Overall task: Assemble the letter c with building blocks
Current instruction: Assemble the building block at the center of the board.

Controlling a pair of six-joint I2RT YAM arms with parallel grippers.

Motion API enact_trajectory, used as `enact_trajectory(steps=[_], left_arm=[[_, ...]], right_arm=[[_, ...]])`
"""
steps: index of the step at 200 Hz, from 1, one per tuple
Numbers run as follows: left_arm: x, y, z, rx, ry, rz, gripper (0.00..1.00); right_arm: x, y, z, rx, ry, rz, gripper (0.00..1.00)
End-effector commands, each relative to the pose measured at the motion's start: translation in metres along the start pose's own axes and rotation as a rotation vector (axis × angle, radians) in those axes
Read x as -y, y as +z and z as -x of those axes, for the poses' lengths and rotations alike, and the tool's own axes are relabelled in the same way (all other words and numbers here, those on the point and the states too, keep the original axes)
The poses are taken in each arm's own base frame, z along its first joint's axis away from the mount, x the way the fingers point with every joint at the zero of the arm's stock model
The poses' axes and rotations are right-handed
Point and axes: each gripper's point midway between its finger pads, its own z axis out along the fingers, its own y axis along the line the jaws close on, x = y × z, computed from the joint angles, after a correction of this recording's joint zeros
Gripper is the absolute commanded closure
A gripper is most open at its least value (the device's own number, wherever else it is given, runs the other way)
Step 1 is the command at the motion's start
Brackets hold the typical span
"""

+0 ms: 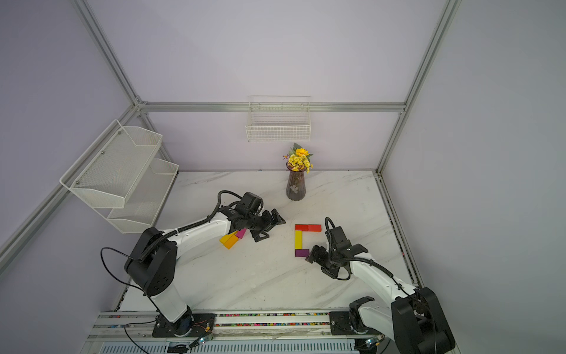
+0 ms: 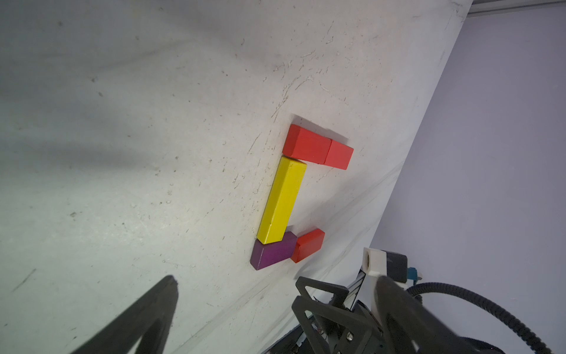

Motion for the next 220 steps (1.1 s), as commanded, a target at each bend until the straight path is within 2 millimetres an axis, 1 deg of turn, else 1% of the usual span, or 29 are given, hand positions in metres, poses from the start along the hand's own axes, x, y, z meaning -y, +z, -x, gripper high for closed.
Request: enact_trajectory(steps=[1, 68, 126, 220], left_arm=[[0.015, -0.007, -0.001, 0.003, 0.003, -0.049, 0.00], [0.015, -0.005, 0.000, 0.000, 0.002, -0.045, 0.00], [0.016, -0.004, 0.001, 0.001, 0.003, -0.044, 0.00], [0.016, -0.004, 0.001, 0.001, 0.004, -0.044, 0.00]], right_arm=[[-0.012, 0.003, 0.013, 0.048, 0.018, 0.053, 0.14], [-0.013, 0.015, 0.024, 0.070, 0.047, 0.057, 0.14], [-0.013, 0.021, 0.026, 0.066, 0.059, 0.054, 0.14], [-0.014, 0.026, 0.028, 0.054, 0.063, 0.055, 0.14]])
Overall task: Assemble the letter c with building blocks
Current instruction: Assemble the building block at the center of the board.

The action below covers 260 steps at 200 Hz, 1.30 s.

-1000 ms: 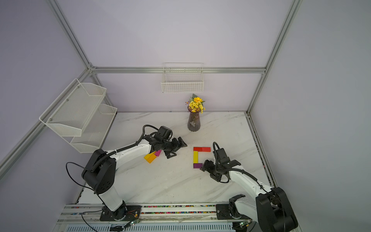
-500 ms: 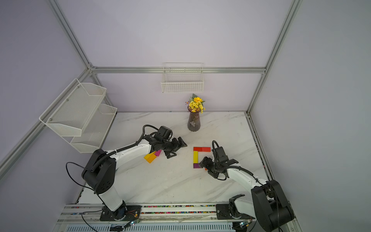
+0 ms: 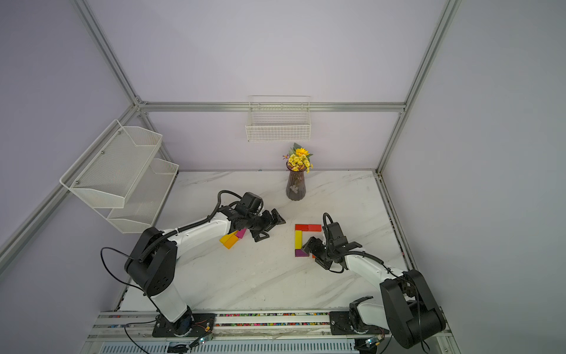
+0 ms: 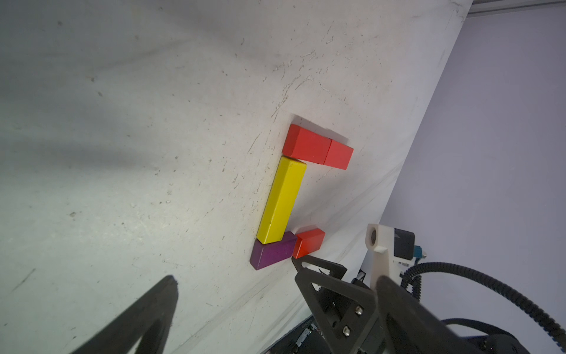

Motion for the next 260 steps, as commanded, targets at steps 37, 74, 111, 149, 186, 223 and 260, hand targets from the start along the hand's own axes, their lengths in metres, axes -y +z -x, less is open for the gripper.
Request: enact_trajectory(steps=[37, 74, 111, 149, 186, 223, 260], left_arm=[[0.016, -0.004, 0.001, 0.000, 0.004, -0.043, 0.00], [0.017, -0.004, 0.001, 0.000, 0.011, -0.046, 0.00], [0.015, -0.004, 0.000, -0.005, 0.015, -0.044, 0.00], [0.013, -0.003, -0.003, -0.016, 0.020, -0.041, 0.00], [0.014, 0.003, -0.010, -0.025, 0.043, -0.032, 0.00], [0.013, 0.018, -0.022, -0.033, 0.053, -0.004, 0.00], [0.012, 0.033, -0.031, -0.041, 0.043, 0.010, 0.00]], right_arm=[[0.008, 0.000, -0.004, -0.022, 0.028, -0.037, 0.15], [-0.015, -0.025, 0.006, 0.033, -0.011, 0.005, 0.15], [-0.010, -0.037, 0.027, 0.070, -0.060, -0.089, 0.14], [0.000, -0.049, 0.057, 0.118, -0.064, -0.149, 0.14], [0.025, -0.041, 0.067, 0.078, -0.071, -0.233, 0.14], [0.031, -0.036, 0.068, 0.059, -0.093, -0.256, 0.14], [0.032, -0.031, 0.066, 0.031, -0.095, -0.254, 0.14]])
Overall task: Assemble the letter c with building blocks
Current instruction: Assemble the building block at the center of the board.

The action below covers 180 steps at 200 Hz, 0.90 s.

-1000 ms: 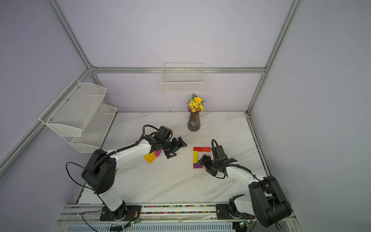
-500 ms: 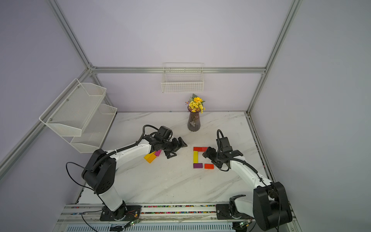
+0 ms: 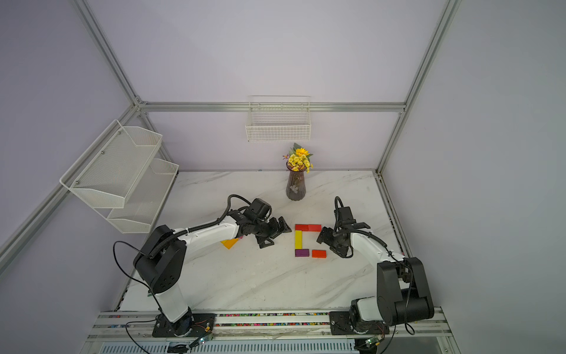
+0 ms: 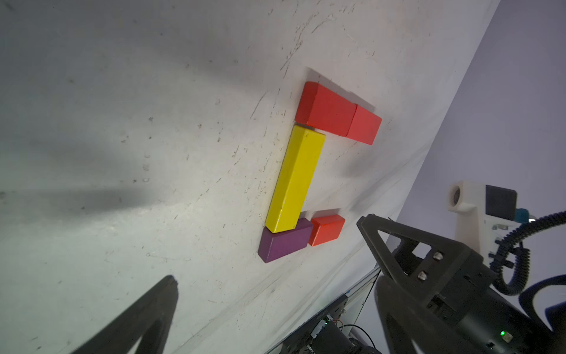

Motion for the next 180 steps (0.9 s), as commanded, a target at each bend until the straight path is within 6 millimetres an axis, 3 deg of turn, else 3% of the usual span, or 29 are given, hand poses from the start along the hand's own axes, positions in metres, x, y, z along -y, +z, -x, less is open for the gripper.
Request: enact_trajectory(steps=[1, 45, 180], left_arm=[[0.020, 0.002, 0.004, 0.031, 0.003, -0.048, 0.00], [0.021, 0.013, -0.002, 0.012, -0.003, -0.049, 0.00], [0.027, 0.018, -0.001, 0.002, -0.013, -0.064, 0.00]], right_arm=[[-0.001, -0.001, 0.002, -0.010, -0.025, -0.006, 0.14], [-0.003, 0.005, -0.003, -0.047, -0.039, 0.009, 0.14], [-0.018, 0.015, -0.012, -0.127, -0.045, 0.098, 0.17]])
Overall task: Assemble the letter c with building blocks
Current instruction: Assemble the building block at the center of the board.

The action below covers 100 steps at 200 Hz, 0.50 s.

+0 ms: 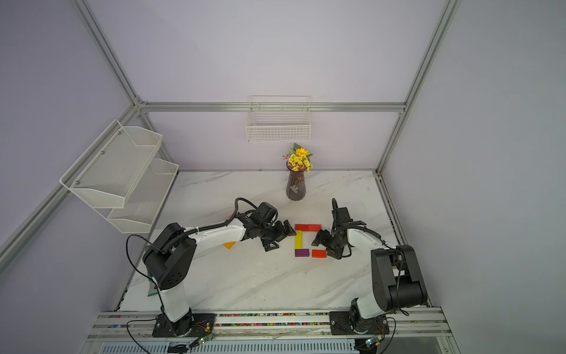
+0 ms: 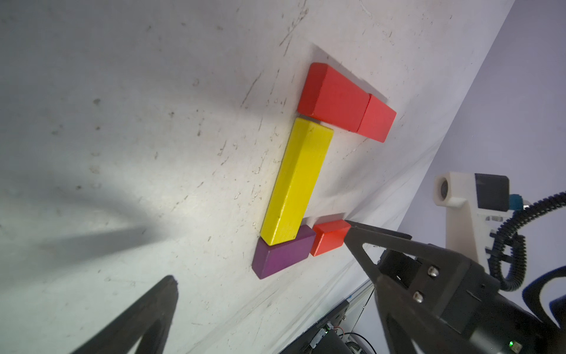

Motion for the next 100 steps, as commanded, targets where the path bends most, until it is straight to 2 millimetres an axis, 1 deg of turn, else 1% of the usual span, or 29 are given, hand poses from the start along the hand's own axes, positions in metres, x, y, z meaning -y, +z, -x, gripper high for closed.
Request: enact_trajectory(steps=[1, 23, 51, 100], left_arm=[[0.021, -0.003, 0.004, 0.010, 0.005, -0.053, 0.00], [0.023, -0.002, 0.004, 0.007, 0.007, -0.055, 0.00], [0.023, -0.002, 0.003, 0.004, 0.006, -0.056, 0.00], [0.023, 0.001, 0.000, -0.002, 0.005, -0.053, 0.00]], right_arm=[[-0.006, -0.003, 0.006, 0.012, -0.022, 0.016, 0.17], [-0.002, -0.006, 0.004, 0.014, -0.028, -0.010, 0.18], [0.003, -0.005, -0.002, -0.010, -0.039, -0.041, 0.19], [-0.010, -0.003, -0.007, -0.035, -0.051, 0.022, 0.19]])
